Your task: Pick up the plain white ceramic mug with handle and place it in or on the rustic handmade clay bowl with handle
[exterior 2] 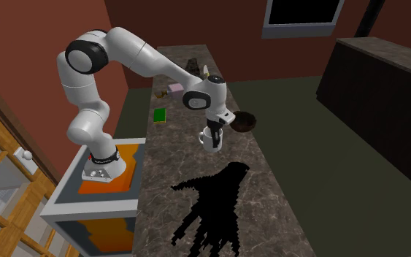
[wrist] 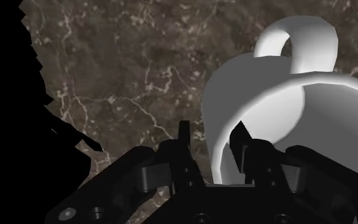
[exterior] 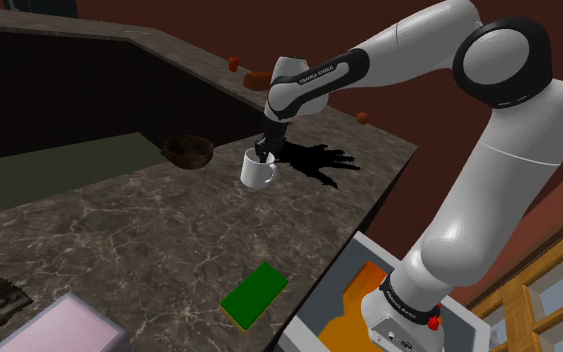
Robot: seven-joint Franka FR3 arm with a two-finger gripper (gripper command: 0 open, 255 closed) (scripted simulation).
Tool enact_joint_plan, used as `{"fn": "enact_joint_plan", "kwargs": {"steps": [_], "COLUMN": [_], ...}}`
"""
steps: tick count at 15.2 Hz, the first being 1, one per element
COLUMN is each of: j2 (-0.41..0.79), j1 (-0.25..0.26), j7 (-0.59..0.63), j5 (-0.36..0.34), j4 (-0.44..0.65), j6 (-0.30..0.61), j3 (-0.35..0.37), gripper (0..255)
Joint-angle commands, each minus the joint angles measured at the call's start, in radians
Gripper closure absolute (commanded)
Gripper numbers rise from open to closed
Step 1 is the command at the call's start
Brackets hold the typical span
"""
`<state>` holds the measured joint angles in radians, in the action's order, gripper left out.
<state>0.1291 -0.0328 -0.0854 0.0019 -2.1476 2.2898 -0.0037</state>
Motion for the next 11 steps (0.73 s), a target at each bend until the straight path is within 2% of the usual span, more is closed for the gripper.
{"fn": "enact_joint_plan", "kwargs": {"steps": [1,8,11], "j2": [0.000,0.000,-0.022], "j1": [0.000,0.000,0.000], "j7": [0.000,0.000,0.000], "j5": [0.000,0.000,0.000], "j4": [0.000,0.000,0.015], "j6": [0.000,0.000,-0.038], "j3": [0.000,0.000,0.000], "gripper": [255,255,255]}}
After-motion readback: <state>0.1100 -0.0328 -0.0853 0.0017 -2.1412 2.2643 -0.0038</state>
